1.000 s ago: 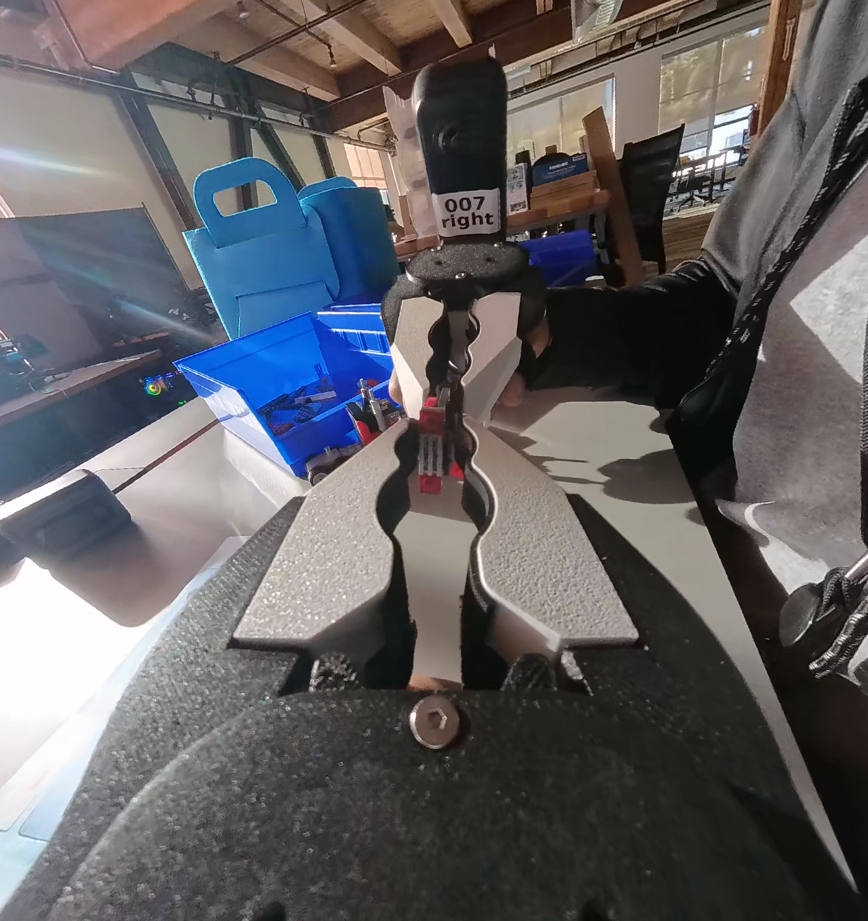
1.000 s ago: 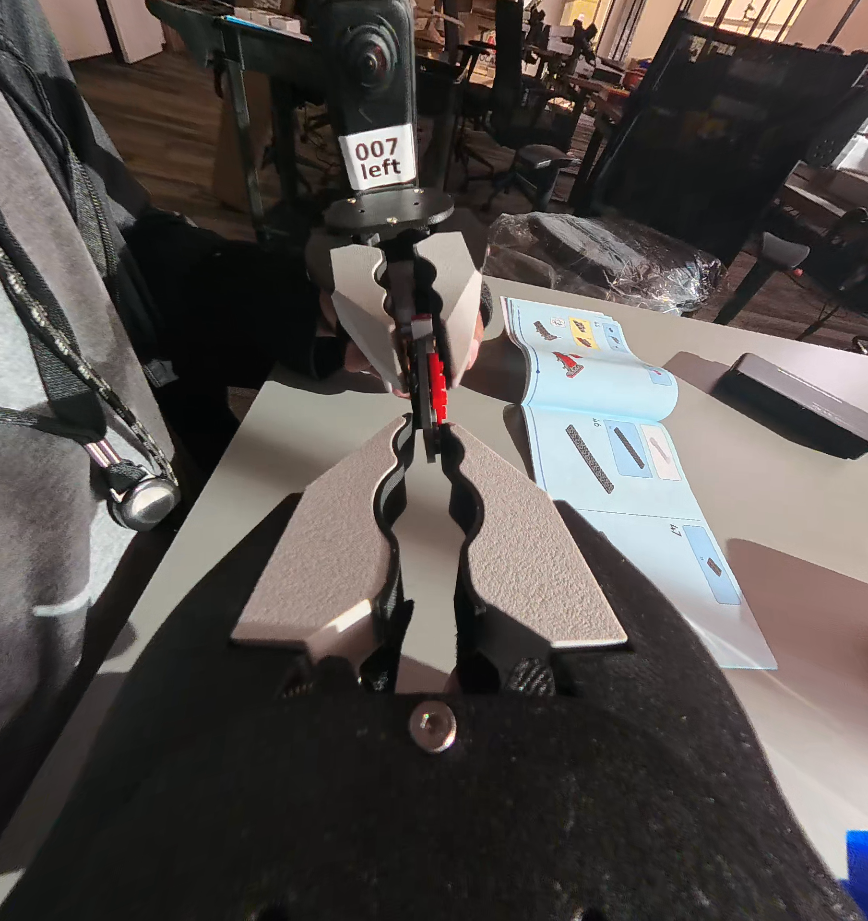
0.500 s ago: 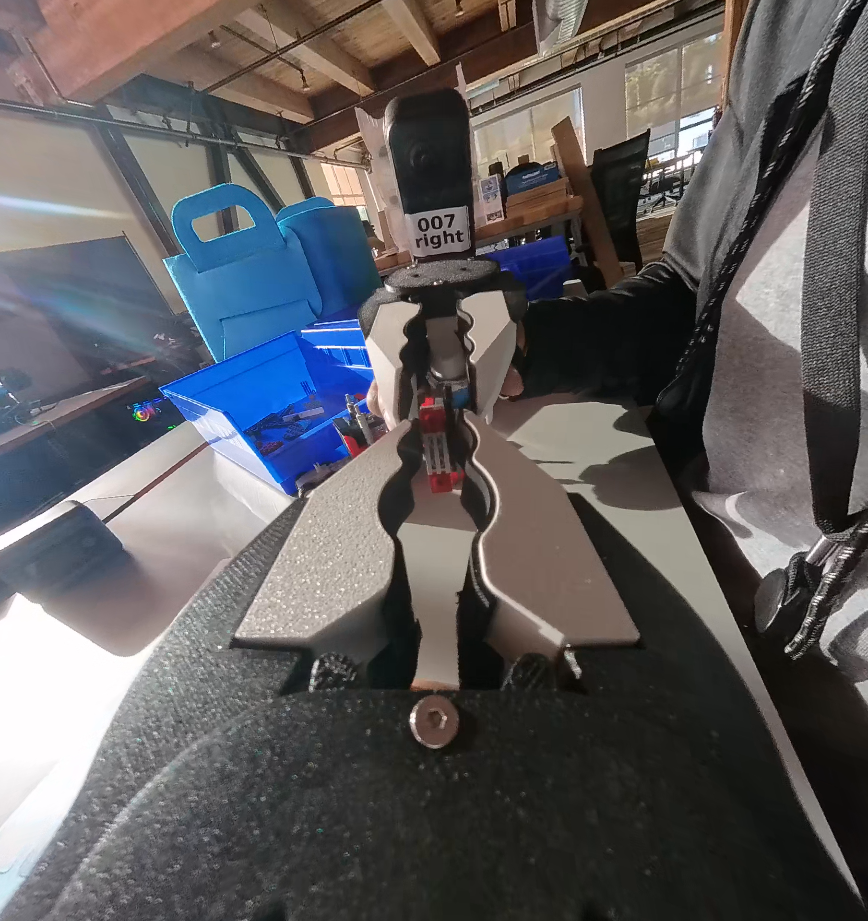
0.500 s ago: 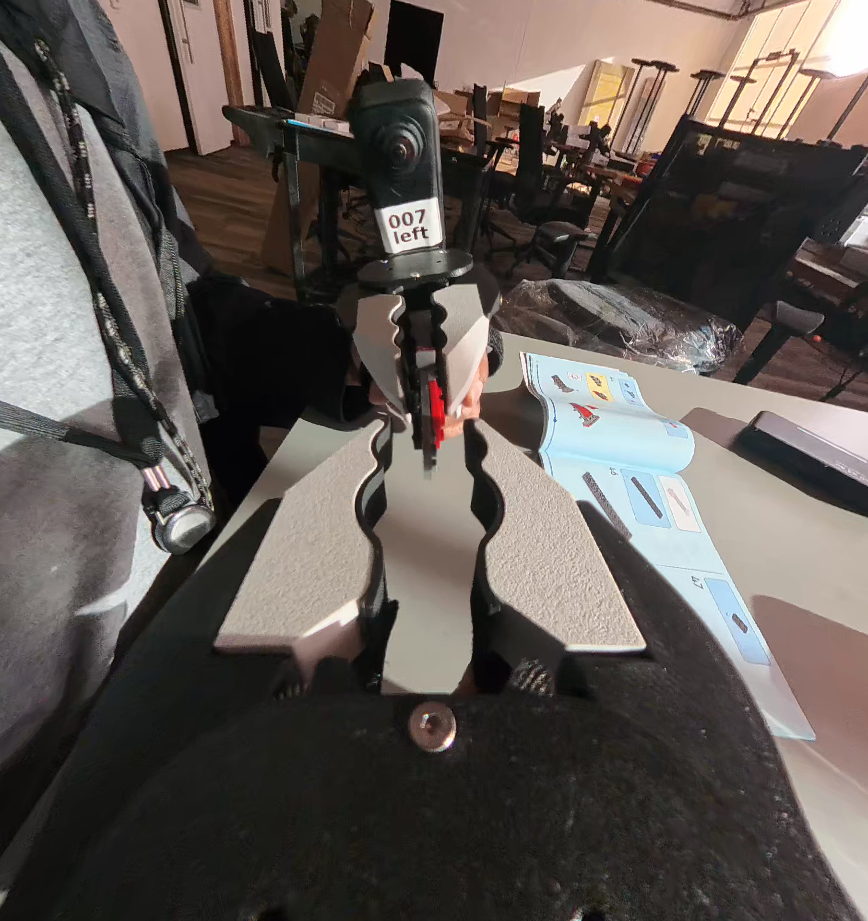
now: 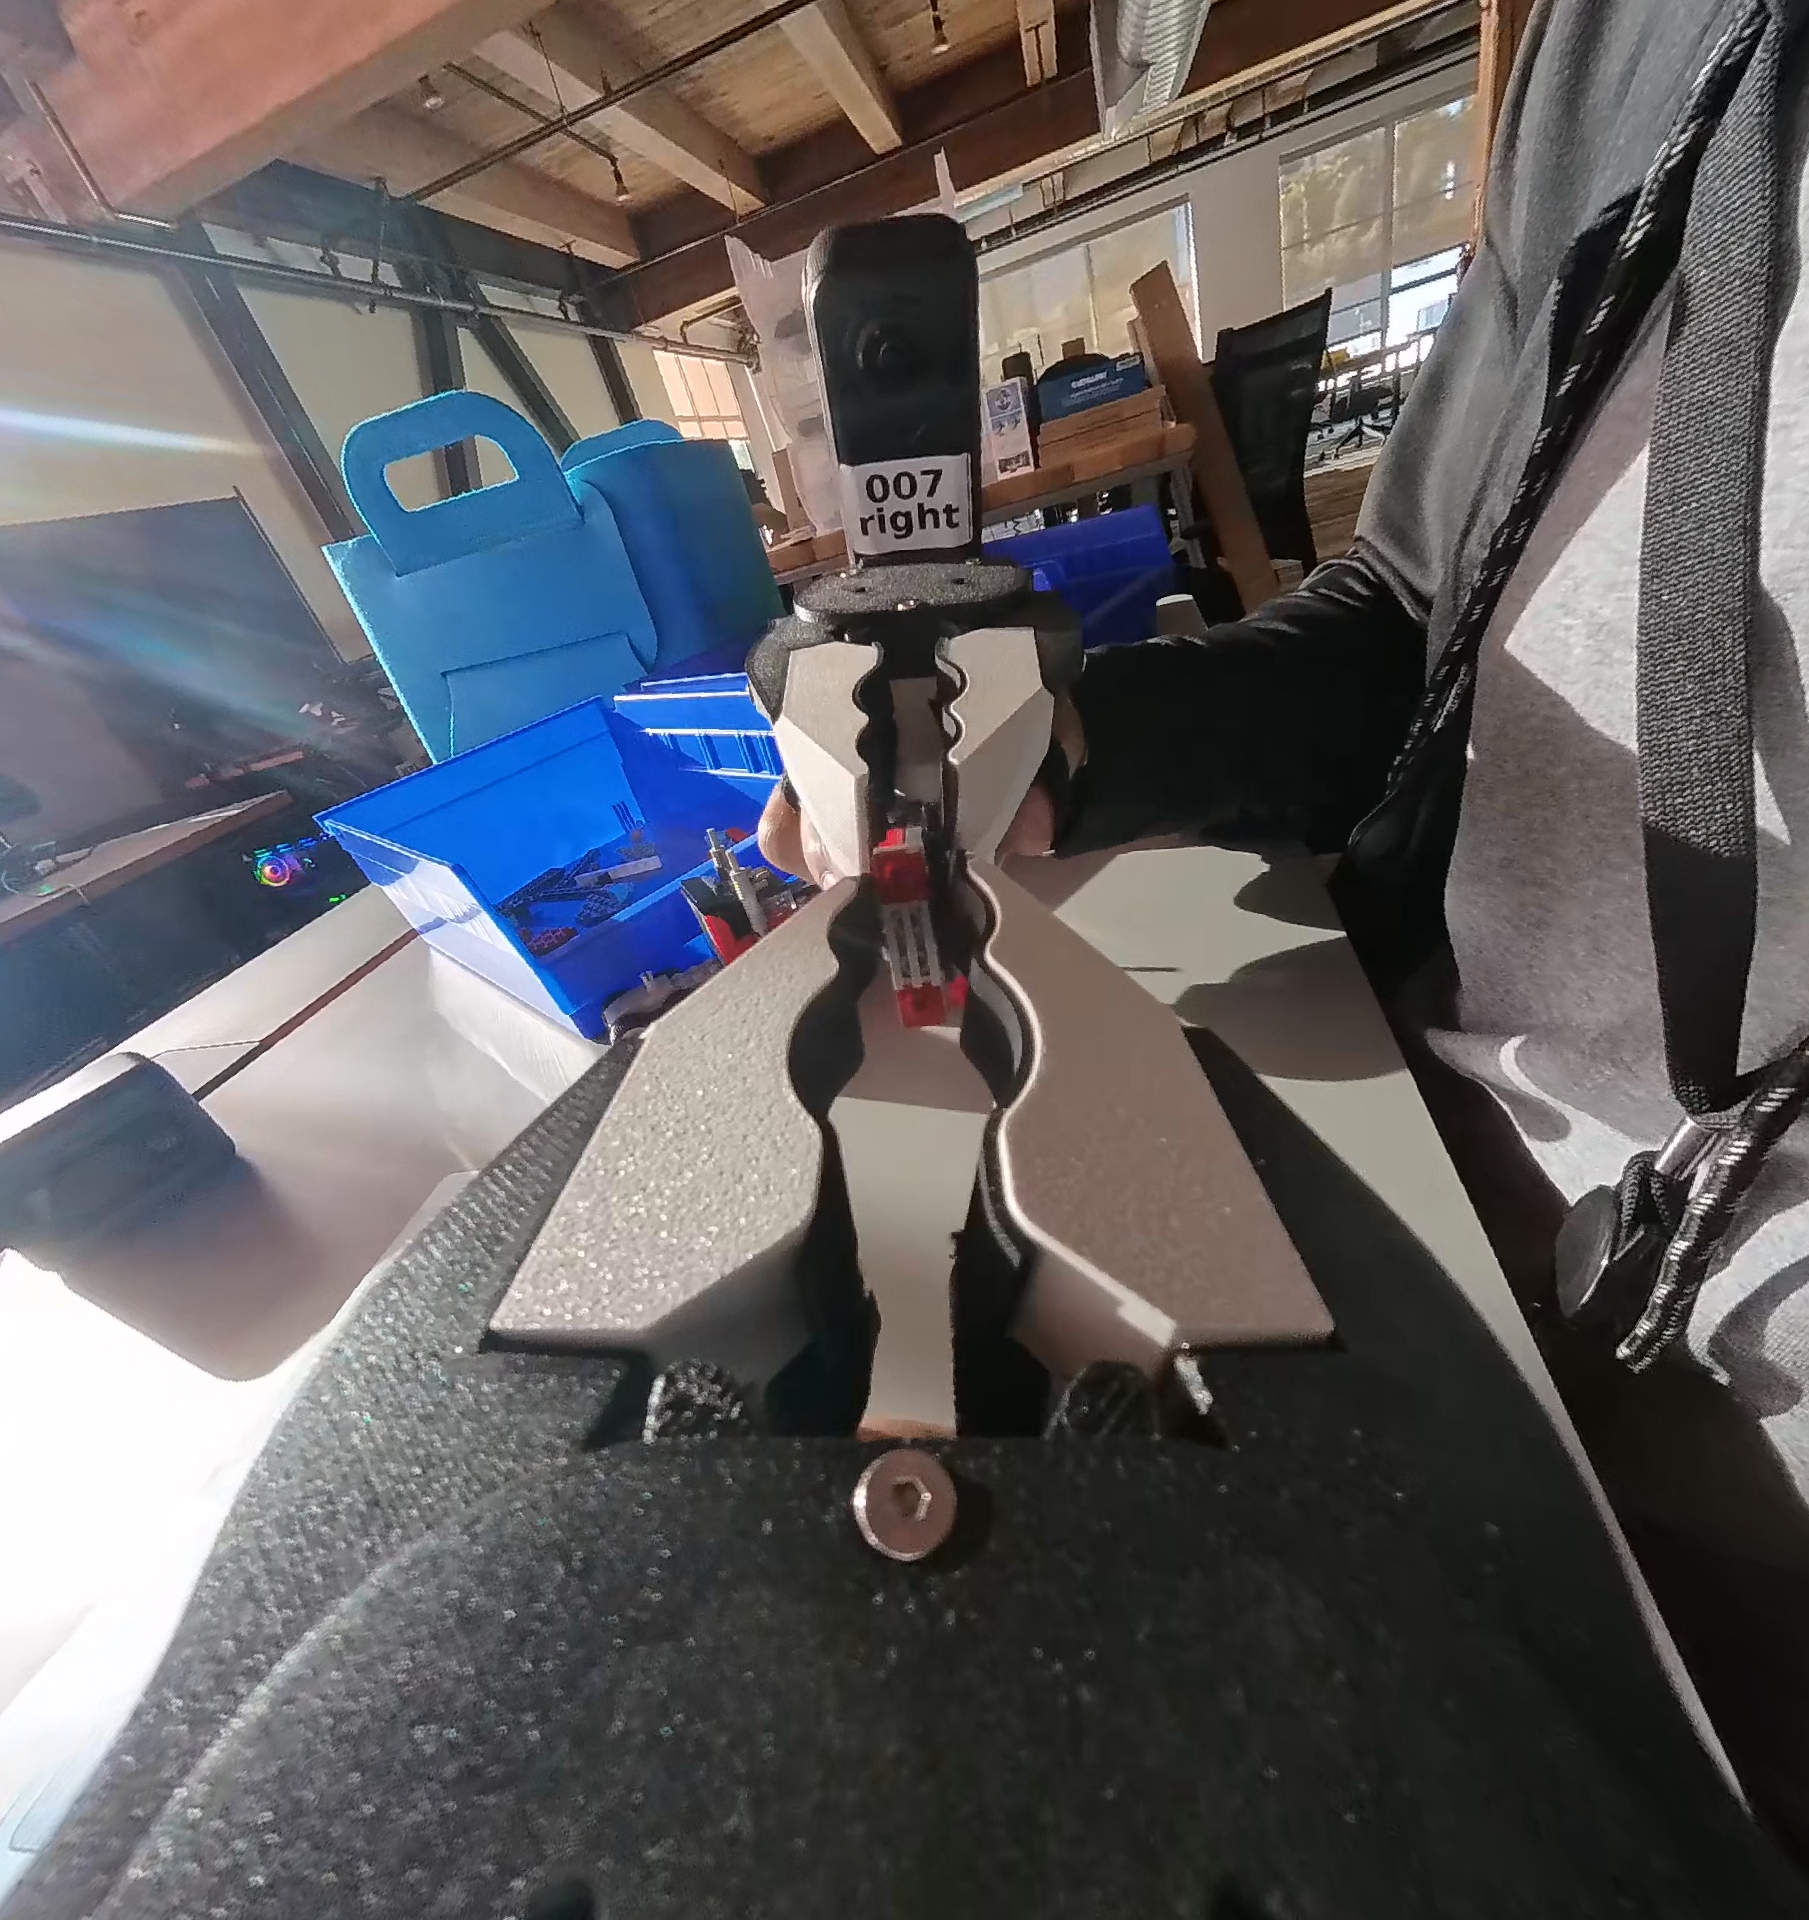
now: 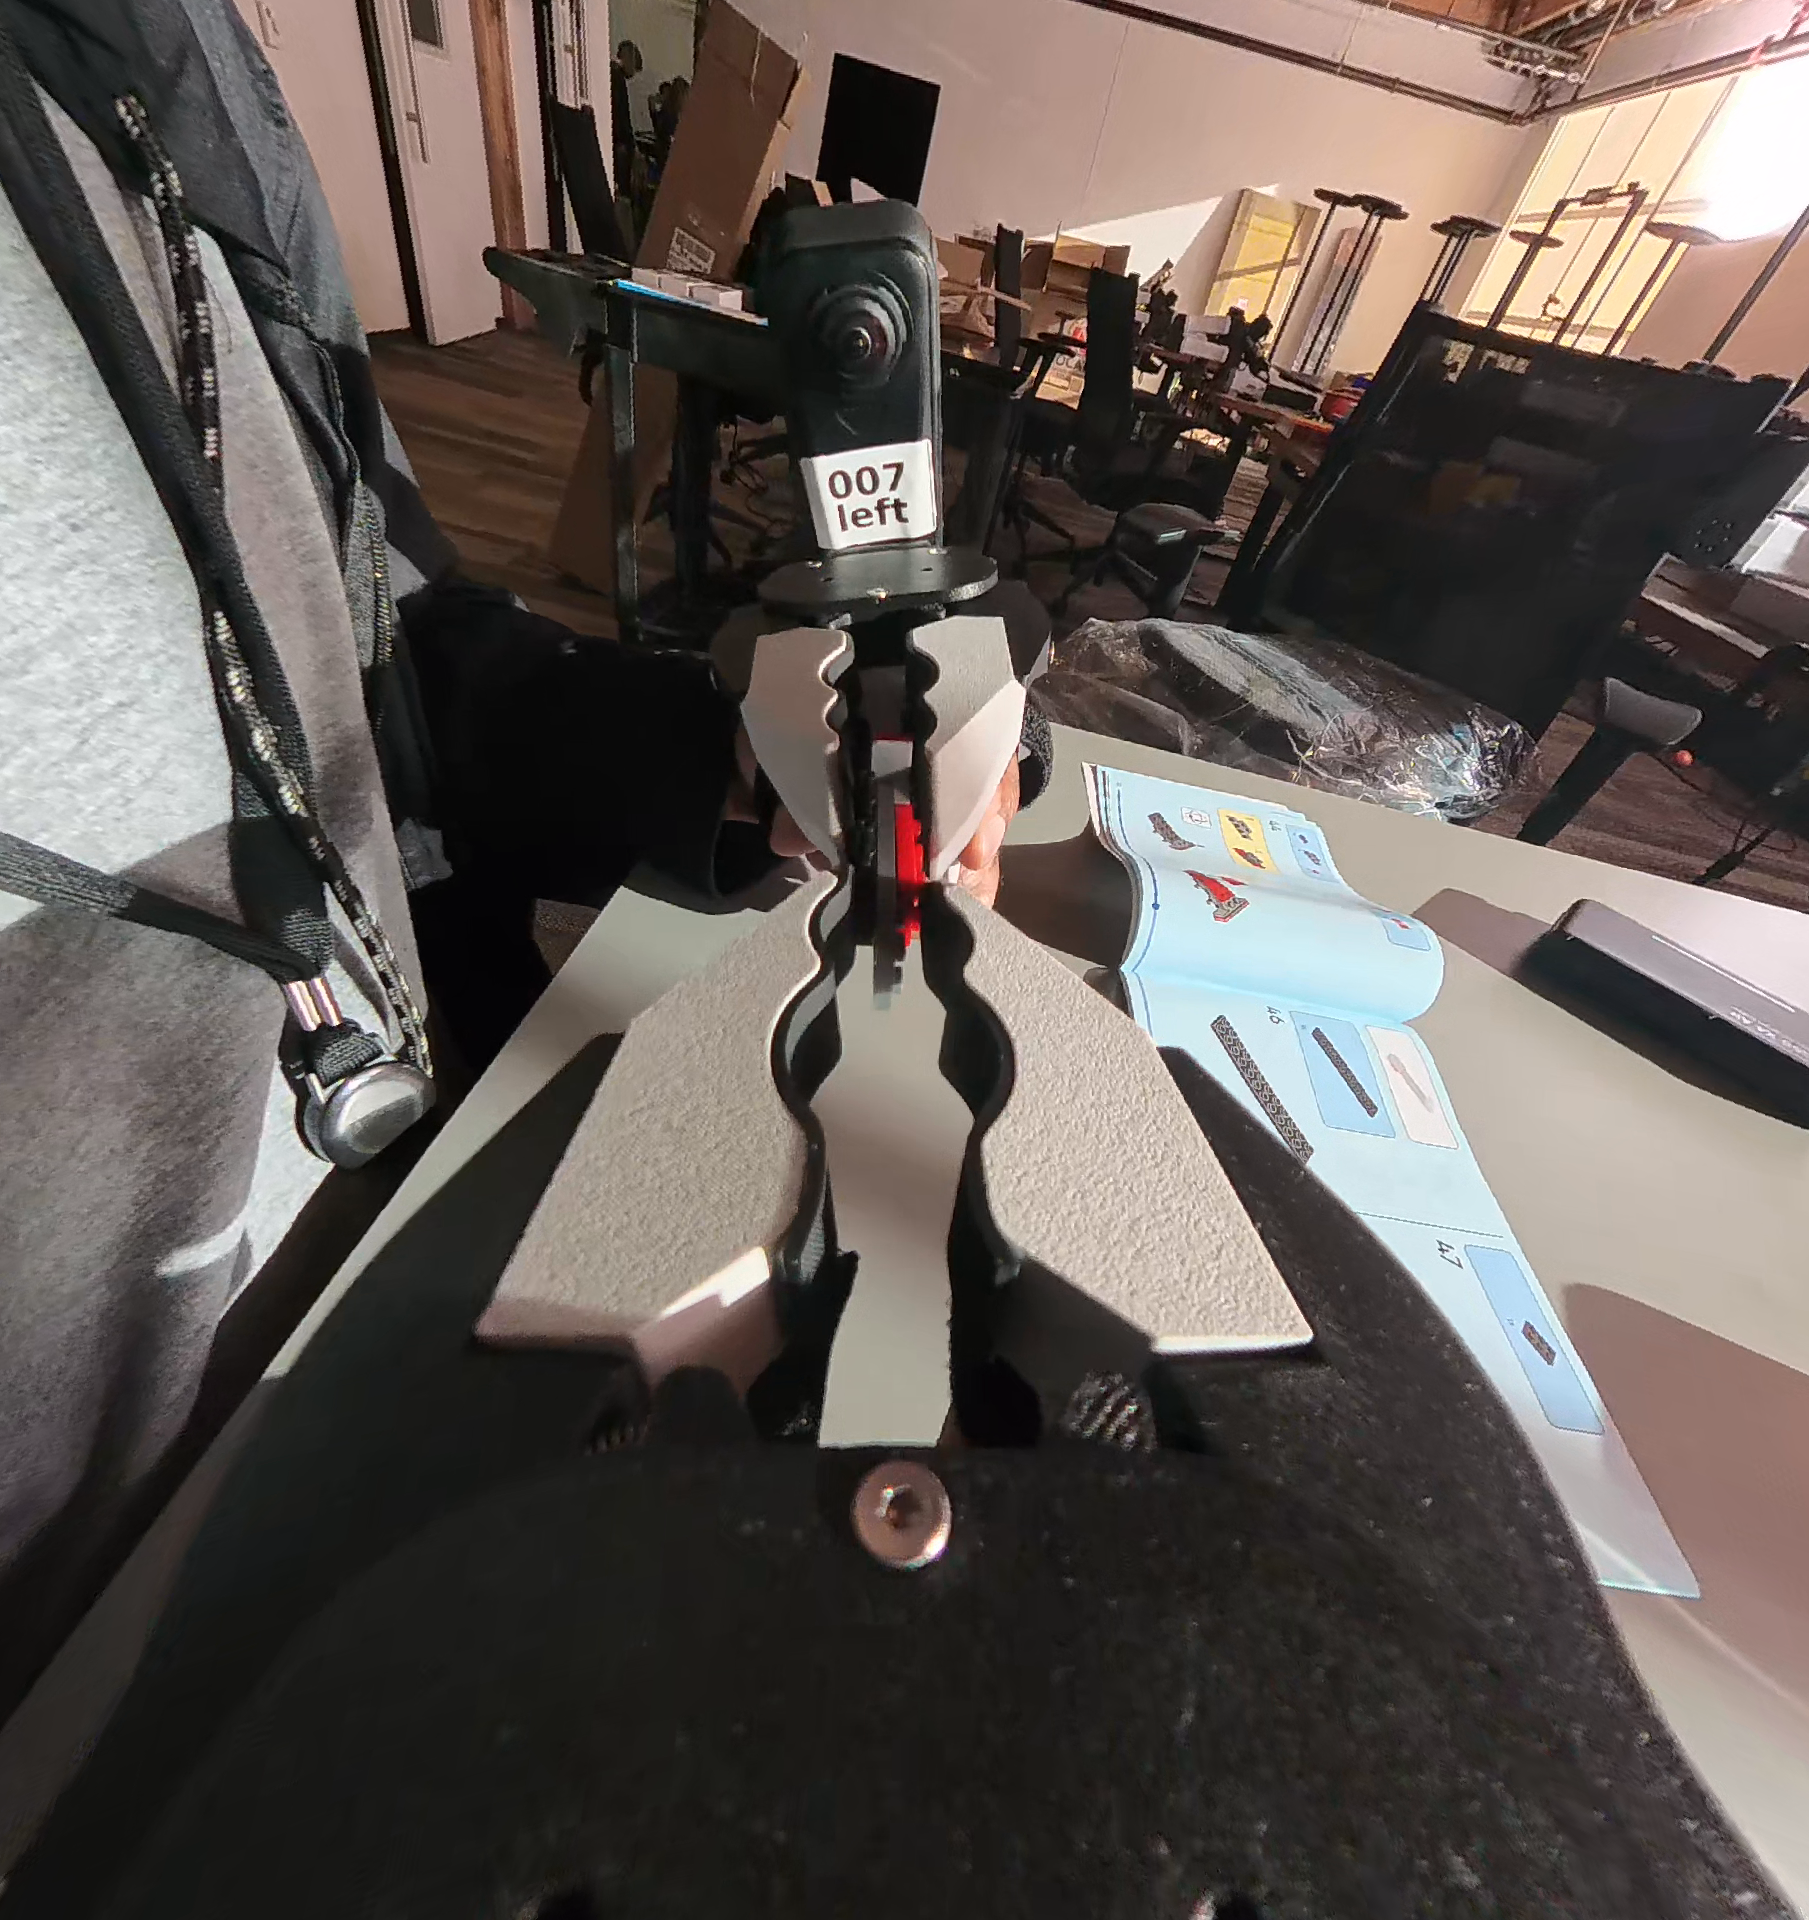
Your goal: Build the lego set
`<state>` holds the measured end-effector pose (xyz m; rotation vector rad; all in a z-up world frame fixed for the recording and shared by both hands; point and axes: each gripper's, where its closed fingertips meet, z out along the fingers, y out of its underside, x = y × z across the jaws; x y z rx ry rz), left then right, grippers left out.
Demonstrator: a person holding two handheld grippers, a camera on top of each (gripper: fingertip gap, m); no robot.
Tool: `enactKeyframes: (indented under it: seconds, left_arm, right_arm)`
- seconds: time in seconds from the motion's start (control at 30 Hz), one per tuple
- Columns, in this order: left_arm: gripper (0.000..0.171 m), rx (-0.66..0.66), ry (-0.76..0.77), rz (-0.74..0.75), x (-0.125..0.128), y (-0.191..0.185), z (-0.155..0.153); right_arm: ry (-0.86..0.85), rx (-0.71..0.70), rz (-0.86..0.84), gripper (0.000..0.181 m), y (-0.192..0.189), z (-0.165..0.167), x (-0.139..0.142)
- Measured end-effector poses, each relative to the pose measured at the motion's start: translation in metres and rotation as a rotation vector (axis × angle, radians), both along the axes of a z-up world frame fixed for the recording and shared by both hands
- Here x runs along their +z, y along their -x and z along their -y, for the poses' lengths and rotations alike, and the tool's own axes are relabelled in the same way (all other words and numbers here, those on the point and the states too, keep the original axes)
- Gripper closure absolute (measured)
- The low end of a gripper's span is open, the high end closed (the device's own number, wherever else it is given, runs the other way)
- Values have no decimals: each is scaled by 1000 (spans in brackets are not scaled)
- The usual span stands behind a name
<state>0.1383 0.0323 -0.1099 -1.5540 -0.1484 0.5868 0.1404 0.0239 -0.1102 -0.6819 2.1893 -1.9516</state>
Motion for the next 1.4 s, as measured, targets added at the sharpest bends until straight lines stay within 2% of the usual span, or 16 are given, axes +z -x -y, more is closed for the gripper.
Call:
enactKeyframes:
  seconds: [0.57,0.73,0.83,0.9,1.0,1.1,1.27,1.4]
  left_arm:
    - [158,-5,11,8,-3,0,-1]
    - [157,26,-14,55,-5,7,0]
    - [127,18,-40,101,-6,8,1]
    - [119,12,-92,129,0,9,5]
    - [112,-33,-232,249,12,11,14]
    - [110,-59,-390,435,19,21,26]
    - [112,83,-567,871,-5,54,51]
    - [120,14,-728,1099,-17,57,53]
  right_arm:
    - [2,9,-24,168,-1,0,-1]
    - [17,-34,-43,168,7,1,-3]
    - [28,-77,-92,168,14,1,-7]
    - [44,-98,-125,168,18,0,-7]
    - [69,-153,-203,168,27,-1,-7]
    - [92,-213,-303,168,36,-1,-10]
    - [99,-300,-525,168,48,4,-26]
    - [99,-312,-755,167,46,9,-40]
